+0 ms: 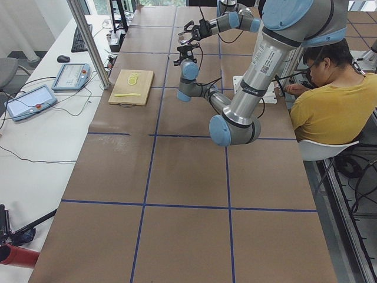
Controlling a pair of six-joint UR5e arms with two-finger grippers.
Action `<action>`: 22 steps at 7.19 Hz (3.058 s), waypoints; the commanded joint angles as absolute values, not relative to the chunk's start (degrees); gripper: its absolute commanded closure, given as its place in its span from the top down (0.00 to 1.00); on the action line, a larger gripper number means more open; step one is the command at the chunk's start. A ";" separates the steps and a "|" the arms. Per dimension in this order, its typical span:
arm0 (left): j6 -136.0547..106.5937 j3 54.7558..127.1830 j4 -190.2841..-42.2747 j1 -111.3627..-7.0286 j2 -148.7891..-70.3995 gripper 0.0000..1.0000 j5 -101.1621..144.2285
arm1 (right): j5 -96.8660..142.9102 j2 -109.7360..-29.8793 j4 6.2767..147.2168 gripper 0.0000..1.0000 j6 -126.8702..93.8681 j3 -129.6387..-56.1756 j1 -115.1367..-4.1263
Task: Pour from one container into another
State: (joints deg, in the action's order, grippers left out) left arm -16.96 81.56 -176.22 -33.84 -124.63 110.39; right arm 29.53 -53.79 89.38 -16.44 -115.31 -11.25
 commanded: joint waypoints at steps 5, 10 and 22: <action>-16.96 81.65 -176.40 -33.75 -124.37 0.00 110.39 | 29.18 -52.03 89.47 0.00 -15.56 -114.35 -11.34; -17.05 81.74 -176.40 -33.49 -124.37 0.00 110.30 | 29.09 -51.24 89.47 0.00 -15.47 -112.59 -11.95; -17.05 81.65 -176.04 -33.49 -124.45 0.00 109.42 | 29.08 -51.06 88.86 0.00 -22.55 -115.13 -12.13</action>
